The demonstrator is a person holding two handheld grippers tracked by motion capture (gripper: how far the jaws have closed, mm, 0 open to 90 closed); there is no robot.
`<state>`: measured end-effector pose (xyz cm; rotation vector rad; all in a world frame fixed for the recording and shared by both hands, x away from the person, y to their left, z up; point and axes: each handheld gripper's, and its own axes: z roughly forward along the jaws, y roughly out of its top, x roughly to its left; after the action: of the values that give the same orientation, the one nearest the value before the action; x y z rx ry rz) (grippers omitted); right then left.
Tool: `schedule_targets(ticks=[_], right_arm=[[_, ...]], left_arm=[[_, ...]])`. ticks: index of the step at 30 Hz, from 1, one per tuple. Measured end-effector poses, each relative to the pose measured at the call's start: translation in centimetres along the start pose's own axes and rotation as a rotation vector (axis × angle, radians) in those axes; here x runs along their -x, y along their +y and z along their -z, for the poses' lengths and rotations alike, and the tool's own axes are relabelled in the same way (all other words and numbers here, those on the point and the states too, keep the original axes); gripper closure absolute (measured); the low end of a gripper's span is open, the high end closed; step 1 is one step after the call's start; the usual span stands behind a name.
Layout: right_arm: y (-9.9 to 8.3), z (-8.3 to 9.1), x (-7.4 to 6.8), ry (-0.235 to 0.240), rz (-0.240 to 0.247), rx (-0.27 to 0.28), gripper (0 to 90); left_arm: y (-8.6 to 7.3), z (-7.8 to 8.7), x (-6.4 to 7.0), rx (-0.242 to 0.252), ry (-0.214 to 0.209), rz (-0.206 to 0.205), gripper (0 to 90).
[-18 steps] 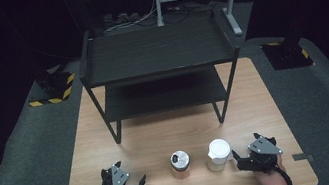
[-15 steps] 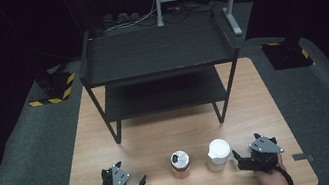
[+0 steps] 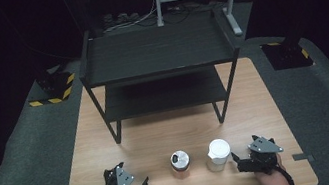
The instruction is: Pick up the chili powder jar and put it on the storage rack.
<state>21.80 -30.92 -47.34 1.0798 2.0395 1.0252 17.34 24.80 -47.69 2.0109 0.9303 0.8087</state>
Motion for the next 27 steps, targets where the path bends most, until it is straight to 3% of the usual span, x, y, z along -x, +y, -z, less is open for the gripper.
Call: schedule_targets(ticks=[8,27], right_arm=[[-0.09,0.02,0.43,0.001,-0.044,0.003,0.0],[-0.31,0.17,0.10,-0.035,-0.074,0.013,0.0]], left_arm=[[0.17,-0.11,-0.11,-0.009,-0.005,0.004,1.8],[-0.24,0.07,-0.56,0.015,-0.021,0.026,1.8]])
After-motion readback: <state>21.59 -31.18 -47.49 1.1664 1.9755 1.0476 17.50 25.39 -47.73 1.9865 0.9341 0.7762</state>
